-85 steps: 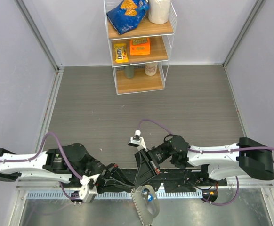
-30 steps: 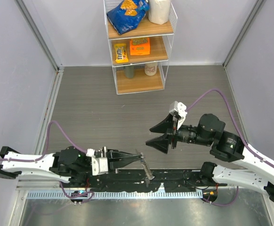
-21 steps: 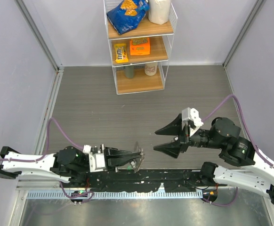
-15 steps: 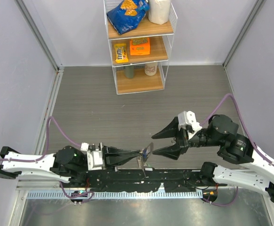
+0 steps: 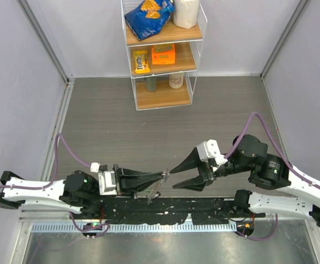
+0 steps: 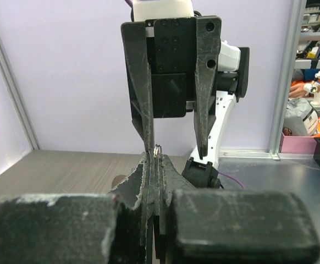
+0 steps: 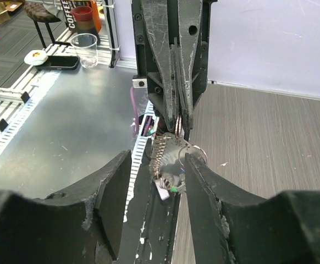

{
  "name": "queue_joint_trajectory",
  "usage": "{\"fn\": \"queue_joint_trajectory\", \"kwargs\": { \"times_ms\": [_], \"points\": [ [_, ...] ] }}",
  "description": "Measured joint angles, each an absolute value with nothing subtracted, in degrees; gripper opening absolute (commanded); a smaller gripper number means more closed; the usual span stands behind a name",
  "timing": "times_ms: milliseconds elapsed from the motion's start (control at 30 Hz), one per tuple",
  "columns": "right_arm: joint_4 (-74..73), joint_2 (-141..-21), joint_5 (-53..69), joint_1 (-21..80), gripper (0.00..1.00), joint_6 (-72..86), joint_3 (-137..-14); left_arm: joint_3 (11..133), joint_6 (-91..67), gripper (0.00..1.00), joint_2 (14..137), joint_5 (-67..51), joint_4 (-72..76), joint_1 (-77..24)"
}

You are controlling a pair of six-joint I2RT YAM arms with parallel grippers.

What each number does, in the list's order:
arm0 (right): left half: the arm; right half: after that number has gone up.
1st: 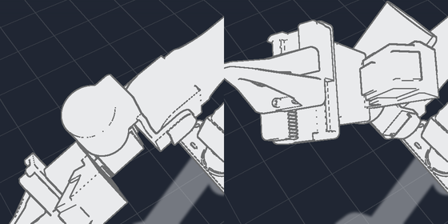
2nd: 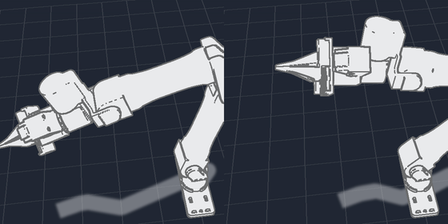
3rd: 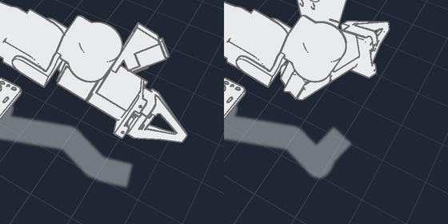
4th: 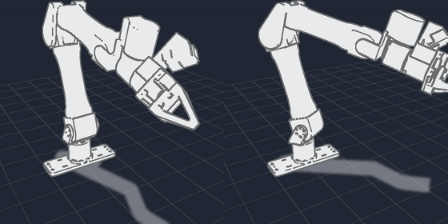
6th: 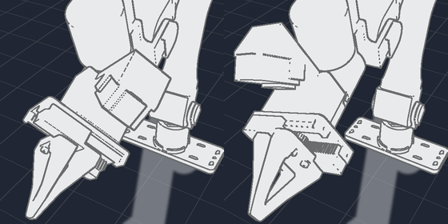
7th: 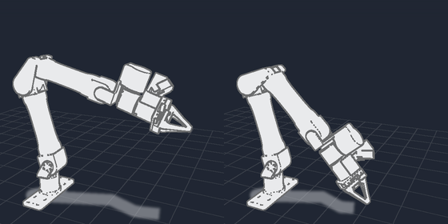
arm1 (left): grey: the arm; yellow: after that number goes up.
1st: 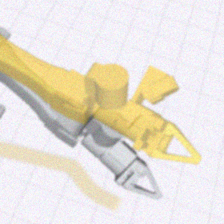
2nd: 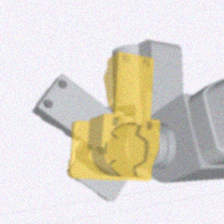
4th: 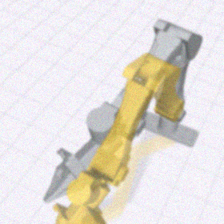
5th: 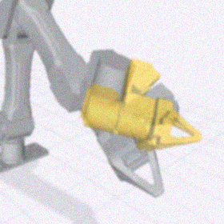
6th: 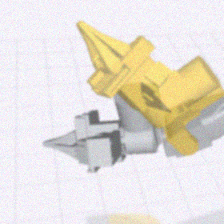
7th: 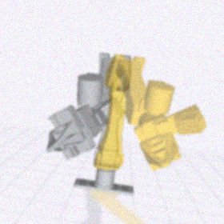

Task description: Put the keys on the keyring

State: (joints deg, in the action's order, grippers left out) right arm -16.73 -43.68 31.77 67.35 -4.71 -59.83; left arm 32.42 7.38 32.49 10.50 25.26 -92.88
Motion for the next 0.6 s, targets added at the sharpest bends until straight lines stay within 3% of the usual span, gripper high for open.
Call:
{"fn": "queue_joint_trajectory", "kwargs": {
  "times_ms": [600],
  "points": [
    [-14.11,-44.80,26.22,68.66,0.38,-5.23,-60.58,31.55,6.07,0.00,33.15,11.55,28.18,-92.88]
  ]
}}
